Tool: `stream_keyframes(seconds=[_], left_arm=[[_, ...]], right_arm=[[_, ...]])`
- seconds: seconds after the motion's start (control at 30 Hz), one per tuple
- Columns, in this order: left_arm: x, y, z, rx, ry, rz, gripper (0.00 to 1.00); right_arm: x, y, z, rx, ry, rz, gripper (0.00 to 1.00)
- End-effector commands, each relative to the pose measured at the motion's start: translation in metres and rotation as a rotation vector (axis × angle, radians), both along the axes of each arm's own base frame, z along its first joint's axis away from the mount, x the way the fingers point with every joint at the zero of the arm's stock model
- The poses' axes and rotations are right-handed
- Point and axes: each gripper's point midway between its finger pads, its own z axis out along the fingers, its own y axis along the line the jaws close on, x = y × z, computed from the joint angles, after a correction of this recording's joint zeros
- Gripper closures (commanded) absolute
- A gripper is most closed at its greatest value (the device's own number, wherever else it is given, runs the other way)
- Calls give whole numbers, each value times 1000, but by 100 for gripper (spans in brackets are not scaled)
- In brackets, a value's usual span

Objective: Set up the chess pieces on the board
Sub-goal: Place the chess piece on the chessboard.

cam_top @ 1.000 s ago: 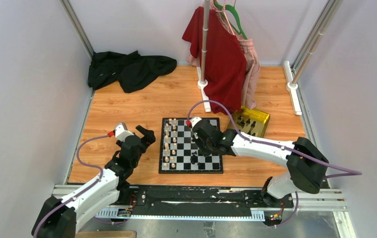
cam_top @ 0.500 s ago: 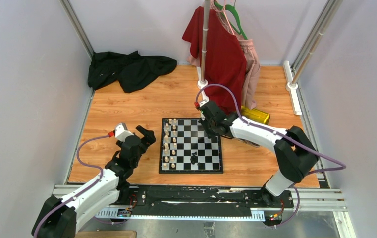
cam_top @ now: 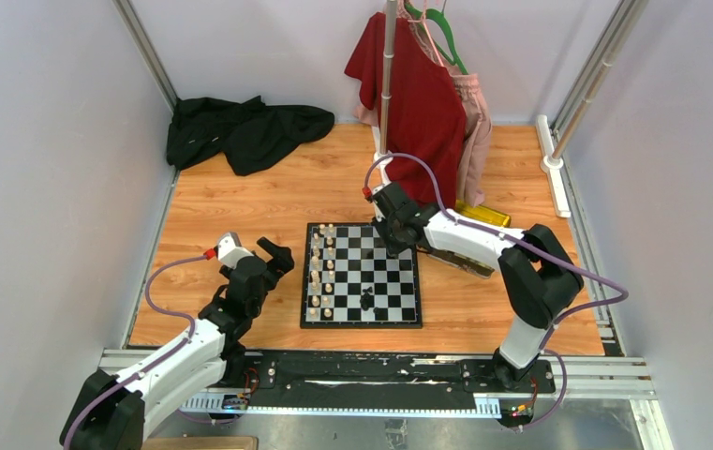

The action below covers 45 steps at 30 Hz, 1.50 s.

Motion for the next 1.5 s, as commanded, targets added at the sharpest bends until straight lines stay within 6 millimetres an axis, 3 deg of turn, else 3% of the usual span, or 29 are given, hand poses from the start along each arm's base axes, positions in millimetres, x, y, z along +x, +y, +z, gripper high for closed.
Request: stream_keyframes(seconds=[0.0,0.53,0.7,0.87,1.07,1.17,1.33,1.47], left_arm=[[0,8,-3,24,0,32,0],[1,7,-1,20,-2,30,0],[1,7,-2,22,1,27,0],[1,7,-2,21,2,26,0],[1,7,-2,21,2,26,0],[1,6,-1,19,1,23,0],[0,6,-2,18,1,23,0],[0,6,-3,18,2,23,0]], right_arm=[[2,-8,2,-22,15,-8,98],[-3,-14,-2,-34,31,-19,96],[-4,-16,-7,-37,43,-23,90],[-4,-15,-8,-34,45,-18,78],[-2,-13,6,-11,17,-5,64],[-3,-13,15,-4,0,-2,63],[-20,-12,27,-5,-18,24,63],[-48,-8,30,-5,-14,73,63]])
